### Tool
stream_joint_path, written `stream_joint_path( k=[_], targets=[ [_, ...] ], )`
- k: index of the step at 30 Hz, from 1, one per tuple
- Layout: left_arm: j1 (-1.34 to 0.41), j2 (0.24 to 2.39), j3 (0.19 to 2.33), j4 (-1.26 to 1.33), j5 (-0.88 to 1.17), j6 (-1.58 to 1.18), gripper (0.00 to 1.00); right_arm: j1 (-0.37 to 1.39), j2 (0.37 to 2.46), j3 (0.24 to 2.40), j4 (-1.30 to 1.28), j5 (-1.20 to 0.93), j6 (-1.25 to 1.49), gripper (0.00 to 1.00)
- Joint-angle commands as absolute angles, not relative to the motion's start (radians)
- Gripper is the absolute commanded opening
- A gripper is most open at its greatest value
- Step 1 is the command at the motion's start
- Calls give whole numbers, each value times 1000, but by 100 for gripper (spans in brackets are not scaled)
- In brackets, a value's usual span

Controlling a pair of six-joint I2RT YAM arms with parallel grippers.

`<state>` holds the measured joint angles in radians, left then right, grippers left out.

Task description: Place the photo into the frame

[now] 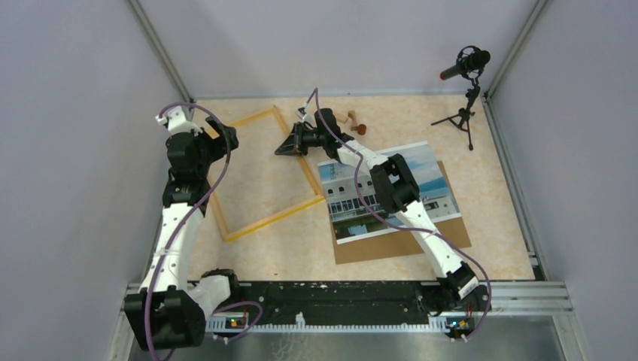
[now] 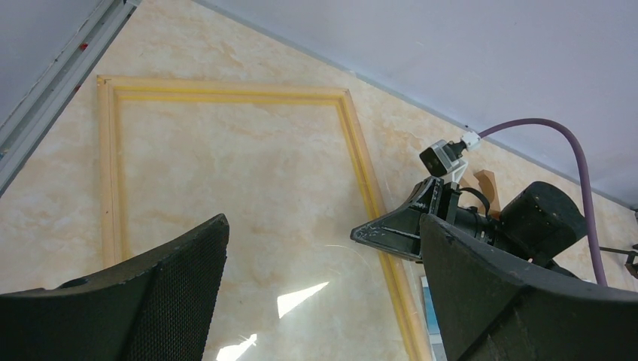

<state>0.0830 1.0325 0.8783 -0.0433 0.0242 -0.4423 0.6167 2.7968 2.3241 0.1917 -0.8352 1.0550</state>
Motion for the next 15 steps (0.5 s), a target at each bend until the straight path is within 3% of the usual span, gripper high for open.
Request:
stream_joint_path(
  k=[1, 15],
  targets=[
    [80, 1033, 879, 20, 20, -432, 99, 608, 2712, 2352, 221, -862, 1038, 0],
    [80, 1032, 876, 21, 19, -433, 99, 603, 2723, 2362, 218, -860, 1036, 0]
  ],
)
